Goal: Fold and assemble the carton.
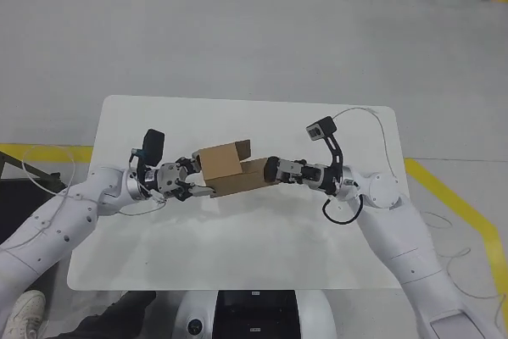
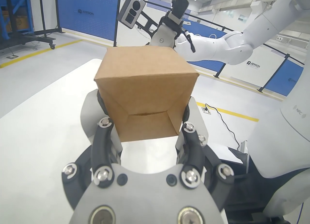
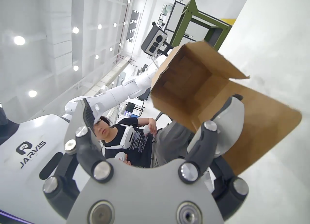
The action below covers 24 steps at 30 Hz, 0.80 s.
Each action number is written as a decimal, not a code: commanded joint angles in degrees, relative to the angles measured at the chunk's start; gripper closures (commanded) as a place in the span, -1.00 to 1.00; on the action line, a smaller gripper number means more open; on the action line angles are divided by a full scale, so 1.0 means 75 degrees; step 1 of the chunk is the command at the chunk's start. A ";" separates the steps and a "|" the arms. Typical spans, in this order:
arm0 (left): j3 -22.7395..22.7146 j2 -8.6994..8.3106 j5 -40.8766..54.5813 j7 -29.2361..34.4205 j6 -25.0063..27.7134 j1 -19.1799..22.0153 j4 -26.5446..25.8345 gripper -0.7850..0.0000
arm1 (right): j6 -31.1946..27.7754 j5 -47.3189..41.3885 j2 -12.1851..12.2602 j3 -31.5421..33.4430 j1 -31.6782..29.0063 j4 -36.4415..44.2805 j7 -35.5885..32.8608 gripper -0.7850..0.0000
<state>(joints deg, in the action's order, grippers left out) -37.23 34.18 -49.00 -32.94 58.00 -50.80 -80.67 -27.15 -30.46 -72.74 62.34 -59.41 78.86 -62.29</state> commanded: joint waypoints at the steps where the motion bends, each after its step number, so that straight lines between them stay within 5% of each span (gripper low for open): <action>1: -0.0129 0.0014 -0.0049 -0.0099 -0.0007 -0.0042 0.0083 0.04 | 0.0151 -0.0083 0.0033 0.0100 -0.0165 0.0224 0.0035 -1.00; 10: -0.0540 0.0116 -0.0368 -0.0145 -0.0232 -0.0306 0.0044 0.04 | 0.0424 -0.0288 0.0046 -0.0091 -0.0496 0.0818 -0.0111 -1.00; 24: -0.0874 0.0249 -0.1275 -0.0282 0.0000 -0.0744 -0.0344 -0.04 | 0.0119 -0.0792 -0.0088 -0.0506 -0.0107 0.0333 -0.0323 -1.00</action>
<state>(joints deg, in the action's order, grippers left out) -43.77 36.01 -57.99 -34.78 58.02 -56.22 -83.07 -26.26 -36.02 -73.37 58.72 -60.29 81.49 -64.24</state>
